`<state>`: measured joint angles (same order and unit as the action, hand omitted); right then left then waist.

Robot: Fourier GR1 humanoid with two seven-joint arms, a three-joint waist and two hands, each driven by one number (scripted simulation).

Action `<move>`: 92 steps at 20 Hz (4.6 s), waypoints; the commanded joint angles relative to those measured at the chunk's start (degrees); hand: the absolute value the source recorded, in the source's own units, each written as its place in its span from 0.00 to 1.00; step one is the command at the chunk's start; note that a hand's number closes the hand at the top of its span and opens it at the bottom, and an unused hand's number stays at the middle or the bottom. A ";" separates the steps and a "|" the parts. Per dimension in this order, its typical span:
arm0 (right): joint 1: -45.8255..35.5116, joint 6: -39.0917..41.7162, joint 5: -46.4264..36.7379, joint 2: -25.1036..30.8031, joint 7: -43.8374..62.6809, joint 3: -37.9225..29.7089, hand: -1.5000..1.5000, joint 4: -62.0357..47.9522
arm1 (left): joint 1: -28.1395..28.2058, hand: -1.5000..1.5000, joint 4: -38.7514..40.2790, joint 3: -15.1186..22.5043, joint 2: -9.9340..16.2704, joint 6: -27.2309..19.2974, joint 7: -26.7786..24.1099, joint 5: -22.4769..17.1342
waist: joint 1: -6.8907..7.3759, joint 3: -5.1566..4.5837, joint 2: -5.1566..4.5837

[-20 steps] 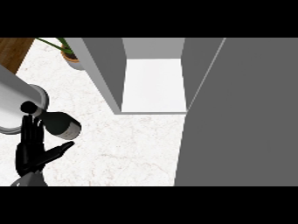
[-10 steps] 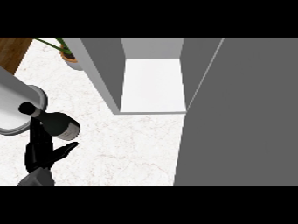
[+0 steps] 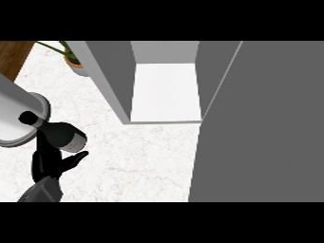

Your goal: Pick up the wine, place it into the cabinet and close the cabinet

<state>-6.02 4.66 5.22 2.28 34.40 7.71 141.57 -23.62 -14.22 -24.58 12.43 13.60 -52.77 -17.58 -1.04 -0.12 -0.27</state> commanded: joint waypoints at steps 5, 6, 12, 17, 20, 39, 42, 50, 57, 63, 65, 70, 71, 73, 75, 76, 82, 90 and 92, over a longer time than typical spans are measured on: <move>1.90 1.23 4.40 0.00 -0.34 -1.84 0.00 2.37 | -2.90 0.00 1.11 0.17 -3.07 -2.75 -5.69 0.19 | 0.01 0.04 0.01; 5.54 2.12 2.64 -0.90 -2.20 1.20 0.00 3.87 | -2.76 0.00 1.71 -0.99 0.62 -1.24 -4.66 -0.60 | -0.20 0.02 -0.03; 2.75 1.07 2.34 0.10 2.02 1.35 0.00 5.61 | -5.11 1.00 3.15 -2.82 2.31 1.92 -1.58 -2.87 | -0.42 -0.02 -0.09; 0.09 -1.33 -0.83 -2.19 0.39 4.64 0.00 0.10 | -7.91 1.00 3.40 -2.16 0.60 1.39 -0.49 -2.63 | -0.15 -0.04 -0.16; 1.99 1.56 2.20 0.18 0.29 0.29 0.00 2.85 | -4.86 1.00 3.41 -1.10 0.85 6.18 -1.36 -2.11 | -0.10 0.01 -0.09; 1.19 2.41 5.74 0.58 0.06 -4.34 0.00 0.93 | 6.16 1.00 -21.02 9.94 -8.05 9.66 12.71 -2.23 | 1.39 0.18 0.50; -2.31 -1.16 -0.54 -1.55 3.52 0.87 0.00 0.39 | 10.33 1.00 -29.63 13.53 -10.48 8.04 15.48 -1.18 | 1.80 0.17 0.61; 3.83 3.13 4.19 -0.22 -2.23 -2.96 0.00 0.05 | 16.73 1.00 -47.93 29.49 -12.39 -4.55 24.29 -8.78 | 1.06 0.16 0.40; -1.75 1.07 1.95 -0.83 1.54 -0.98 0.00 -1.32 | 18.45 1.00 -58.53 46.04 -12.42 -22.47 26.96 -16.72 | 0.96 0.11 0.35; -2.86 1.24 4.69 0.79 3.88 -3.86 0.00 0.54 | 15.09 1.00 -54.12 47.96 -12.43 -27.46 24.60 -21.33 | 0.82 0.10 0.27; -1.47 1.52 5.78 0.87 3.54 -5.10 0.00 1.20 | 15.21 1.00 -48.65 51.90 -12.43 -26.73 17.40 -25.65 | 0.58 0.09 0.23; -0.01 1.90 1.37 -1.12 0.34 0.05 0.00 -0.10 | 8.38 1.00 -43.31 53.86 -12.43 -31.99 16.35 -30.32 | 0.48 0.09 0.21; 0.26 4.65 9.35 2.04 -0.67 -8.48 0.00 -1.85 | 8.45 1.00 -40.50 54.73 -12.43 -29.93 13.76 -31.41 | 0.44 0.11 0.17; -1.89 3.91 8.11 1.64 -1.51 -9.05 0.00 -5.24 | 5.36 1.00 -37.75 51.21 -12.43 -27.03 13.67 -31.59 | 0.58 0.10 0.16; 0.29 2.67 4.07 -0.19 -0.61 -3.55 0.00 -2.29 | 8.47 1.00 -41.90 51.77 -12.43 -28.54 16.69 -28.21 | 0.83 0.12 0.28; 0.21 6.25 11.48 3.35 -2.15 -11.53 0.00 -3.72 | 6.29 1.00 -42.49 50.53 -12.43 -28.30 17.02 -28.38 | 0.75 0.14 0.26; 1.60 5.13 9.91 2.03 -1.27 -9.81 0.00 -1.88 | -1.21 1.00 -35.43 53.31 -12.43 -30.29 13.43 -34.58 | 0.46 0.11 0.23; 2.90 6.62 8.11 0.50 -6.88 -8.12 0.00 -5.33 | -12.74 1.00 -27.40 52.66 -12.43 -32.76 12.84 -42.18 | 0.06 0.11 0.11; -5.76 2.28 6.58 1.44 0.81 -7.12 0.00 -5.98 | -12.04 1.00 -23.78 49.17 -12.43 -27.51 14.33 -39.96 | 0.73 0.08 0.12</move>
<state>-4.84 9.96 11.72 2.97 30.58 1.02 136.89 -33.14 -42.11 28.26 0.00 -16.92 -39.97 -57.88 -0.84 -0.01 -0.13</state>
